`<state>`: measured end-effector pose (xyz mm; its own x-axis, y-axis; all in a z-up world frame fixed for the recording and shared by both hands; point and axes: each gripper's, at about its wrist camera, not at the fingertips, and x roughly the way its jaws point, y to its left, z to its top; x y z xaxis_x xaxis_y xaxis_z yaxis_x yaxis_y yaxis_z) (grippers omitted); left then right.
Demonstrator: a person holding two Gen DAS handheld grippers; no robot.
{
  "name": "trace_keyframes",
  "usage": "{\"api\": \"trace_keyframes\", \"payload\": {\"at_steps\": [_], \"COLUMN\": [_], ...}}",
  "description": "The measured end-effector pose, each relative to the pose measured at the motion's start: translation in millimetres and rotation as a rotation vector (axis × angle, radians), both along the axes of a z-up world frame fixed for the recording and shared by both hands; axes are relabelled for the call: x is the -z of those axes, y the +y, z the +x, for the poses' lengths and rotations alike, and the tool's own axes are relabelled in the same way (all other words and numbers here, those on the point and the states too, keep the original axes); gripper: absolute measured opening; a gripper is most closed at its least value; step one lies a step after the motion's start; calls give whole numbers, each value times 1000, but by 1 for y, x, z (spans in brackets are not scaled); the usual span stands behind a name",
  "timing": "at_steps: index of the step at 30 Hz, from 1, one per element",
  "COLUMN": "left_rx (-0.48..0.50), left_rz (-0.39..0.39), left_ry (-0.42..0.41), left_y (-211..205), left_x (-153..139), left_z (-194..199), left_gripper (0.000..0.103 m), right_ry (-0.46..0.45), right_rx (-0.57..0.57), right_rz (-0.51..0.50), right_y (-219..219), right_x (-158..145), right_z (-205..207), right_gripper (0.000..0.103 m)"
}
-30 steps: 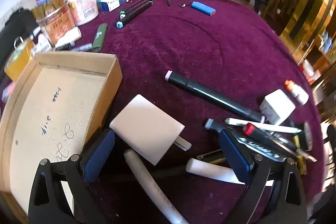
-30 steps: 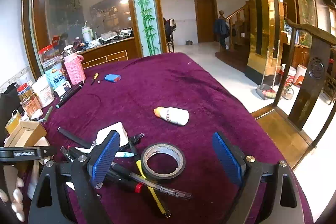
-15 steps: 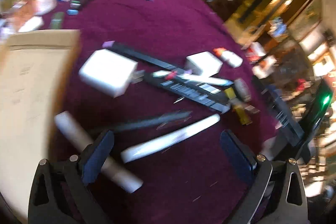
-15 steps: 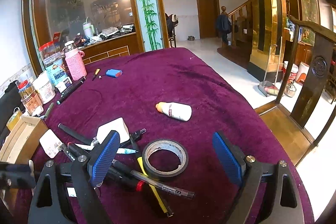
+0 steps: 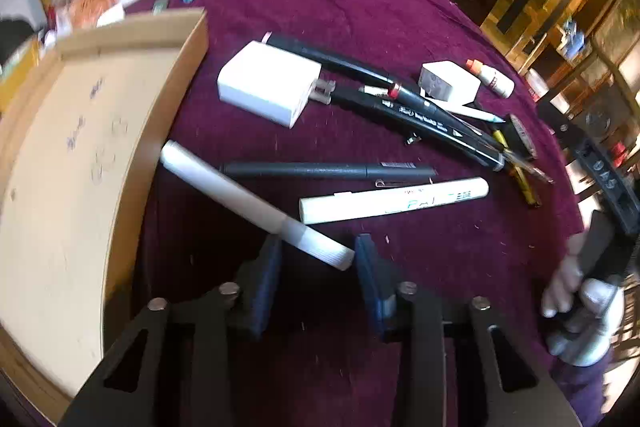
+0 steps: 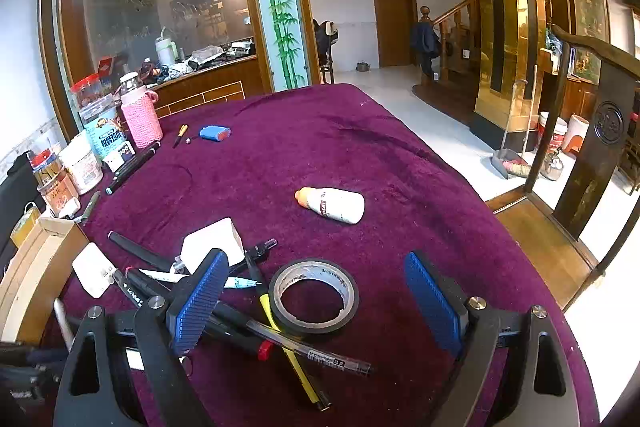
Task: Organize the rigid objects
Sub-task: 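Lift the white marker with the left tool toward the cardboard tray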
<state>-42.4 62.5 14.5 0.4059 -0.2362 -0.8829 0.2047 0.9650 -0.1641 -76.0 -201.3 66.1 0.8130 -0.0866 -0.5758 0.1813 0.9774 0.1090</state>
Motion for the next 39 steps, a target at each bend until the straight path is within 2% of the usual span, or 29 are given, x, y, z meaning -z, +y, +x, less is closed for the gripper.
{"api": "trace_keyframes", "payload": {"at_steps": [2, 4, 8, 9, 11, 14, 17, 19, 21, 25, 29, 31, 33, 35, 37, 38, 39], "left_rx": [31, 47, 13, -2, -24, -33, -49, -54, -28, -30, -19, -10, -16, -15, -13, 1, 21], "left_rz": [46, 53, -31, -62, -71, -56, -7, 5, -16, -31, 29, 70, 75, 111, 253, 251, 203], "left_ry": [-21, -17, 38, 42, 23, -10, -19, -29, -37, -27, -37, -72, -80, -102, -159, -196, -178], "left_y": [-6, -4, 16, 22, 23, 14, 1, 1, 7, 26, 27, 18, 11, 2, -13, -15, -14], "left_x": [0, -1, -2, -4, -6, -11, -6, -2, -3, -1, -6, -11, -11, -6, 4, 3, 2], "left_z": [-6, -10, -12, -11, -7, -2, 13, 19, 12, -6, -19, -15, -4, 8, 14, 10, 6], "left_gripper": [27, 21, 18, 18, 21, 31, 31, 26, 19, 14, 13, 16, 41, 53, 53, 37, 20], "right_ry": [3, 4, 14, 15, 18, 21, 22, 21, 21, 34, 36, 39, 38, 39, 40, 41, 43], "right_rx": [2, 0, -12, -15, -20, -22, -22, -21, -21, -26, -27, -30, -31, -31, -34, -35, -36], "right_rz": [1, 2, 8, 10, 13, 14, 13, 14, 15, 13, 14, 15, 17, 16, 17, 16, 17], "right_y": [0, -1, 0, -1, 0, 0, 0, 0, -1, -1, 0, 0, 1, 1, 1, 1, 2], "right_x": [0, 1, 2, 2, 2, 2, 3, 3, 3, 4, 6, 6, 6, 6, 6, 6, 6], "right_z": [0, 0, 1, 2, 2, 3, 3, 2, 3, 4, 5, 6, 5, 6, 6, 6, 6], "right_gripper": [92, 92, 92, 92, 92, 92, 92, 92, 92, 92, 92, 92, 92, 92, 92, 92, 92]}}
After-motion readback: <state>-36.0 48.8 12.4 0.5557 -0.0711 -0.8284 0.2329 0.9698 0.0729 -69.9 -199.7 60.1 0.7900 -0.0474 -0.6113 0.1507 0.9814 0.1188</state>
